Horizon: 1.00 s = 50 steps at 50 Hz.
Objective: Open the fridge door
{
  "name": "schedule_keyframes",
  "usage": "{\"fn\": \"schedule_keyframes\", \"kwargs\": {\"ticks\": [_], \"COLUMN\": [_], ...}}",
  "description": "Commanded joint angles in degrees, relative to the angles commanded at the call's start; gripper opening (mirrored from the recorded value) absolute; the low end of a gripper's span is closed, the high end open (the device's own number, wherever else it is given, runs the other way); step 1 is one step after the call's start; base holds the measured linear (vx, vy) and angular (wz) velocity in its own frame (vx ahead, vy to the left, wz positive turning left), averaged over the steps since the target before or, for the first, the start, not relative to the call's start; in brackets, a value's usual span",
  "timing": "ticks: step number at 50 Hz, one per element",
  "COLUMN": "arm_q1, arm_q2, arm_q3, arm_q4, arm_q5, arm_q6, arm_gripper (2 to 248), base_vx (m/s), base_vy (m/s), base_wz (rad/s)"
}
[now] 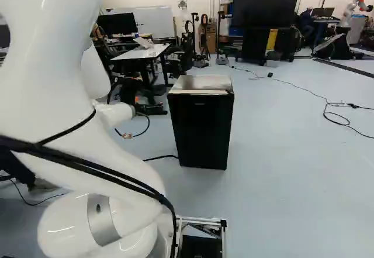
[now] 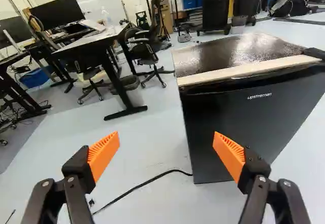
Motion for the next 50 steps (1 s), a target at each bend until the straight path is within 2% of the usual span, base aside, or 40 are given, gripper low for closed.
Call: {"fn": "schedule_keyframes", "kwargs": {"ticks": [30, 50], "arm_q1": [3.9, 3.6], "arm_q2": [-10.8, -19.5], "arm_q3": [-7.3, -14.8], "arm_q4": [7.8, 12.8], "arm_q5": [3.1, 5.4], "arm_q6": [0.0, 0.0], "arm_gripper": [247, 247], "base_vx": [0.0, 0.0], "base_vy": [0.0, 0.0], "base_wz": [0.0, 0.0]}}
